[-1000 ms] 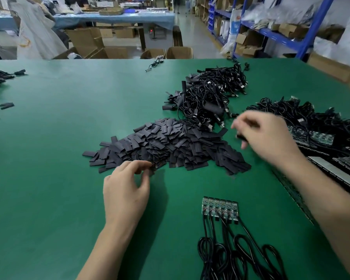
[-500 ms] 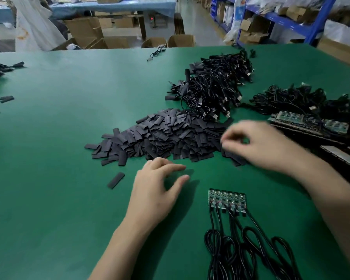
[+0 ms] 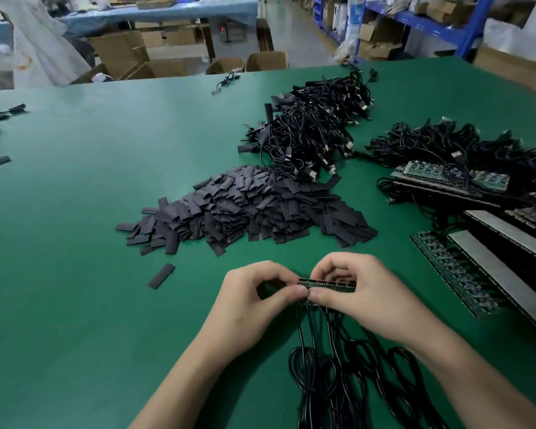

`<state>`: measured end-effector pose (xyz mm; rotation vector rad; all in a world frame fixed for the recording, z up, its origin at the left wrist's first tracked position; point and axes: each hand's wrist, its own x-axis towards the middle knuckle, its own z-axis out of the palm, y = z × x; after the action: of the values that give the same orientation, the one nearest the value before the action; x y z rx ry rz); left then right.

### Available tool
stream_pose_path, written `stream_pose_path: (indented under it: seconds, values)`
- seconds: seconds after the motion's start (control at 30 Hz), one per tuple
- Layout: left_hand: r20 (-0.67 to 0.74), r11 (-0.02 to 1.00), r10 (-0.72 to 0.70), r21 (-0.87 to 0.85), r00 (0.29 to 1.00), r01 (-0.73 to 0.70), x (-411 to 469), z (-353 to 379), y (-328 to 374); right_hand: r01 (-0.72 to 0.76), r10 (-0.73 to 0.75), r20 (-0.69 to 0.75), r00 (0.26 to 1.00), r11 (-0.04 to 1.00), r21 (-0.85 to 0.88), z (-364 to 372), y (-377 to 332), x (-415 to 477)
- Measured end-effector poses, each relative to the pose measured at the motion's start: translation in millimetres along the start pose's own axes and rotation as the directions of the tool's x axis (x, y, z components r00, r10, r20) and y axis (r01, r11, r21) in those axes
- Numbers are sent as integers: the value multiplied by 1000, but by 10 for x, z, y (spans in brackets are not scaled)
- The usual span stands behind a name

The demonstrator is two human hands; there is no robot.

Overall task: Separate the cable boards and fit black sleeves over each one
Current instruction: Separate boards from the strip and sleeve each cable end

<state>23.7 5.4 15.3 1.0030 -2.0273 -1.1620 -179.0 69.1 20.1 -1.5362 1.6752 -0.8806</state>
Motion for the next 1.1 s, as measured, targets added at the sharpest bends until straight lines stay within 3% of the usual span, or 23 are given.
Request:
stream_pose_path:
  seconds: [0.1,0.3,0.7,1.1]
  values:
    - [52,973,-85,-210,995,94,4,-15,0,34,-36,21,999,997,74,6,13,-14]
    - [170,917,-89,-371,981,148,19,-82,-4,92,-96,18,995,985,149,56,-10,-31]
    - [235,861,-119,-459,965,218,-11,-160,70,65,-102,78,992,921,384,124,-38,-21]
    - [288,800,-182,-513,940,312,-14,-184,39,34,-112,144,983,887,460,134,-82,-14]
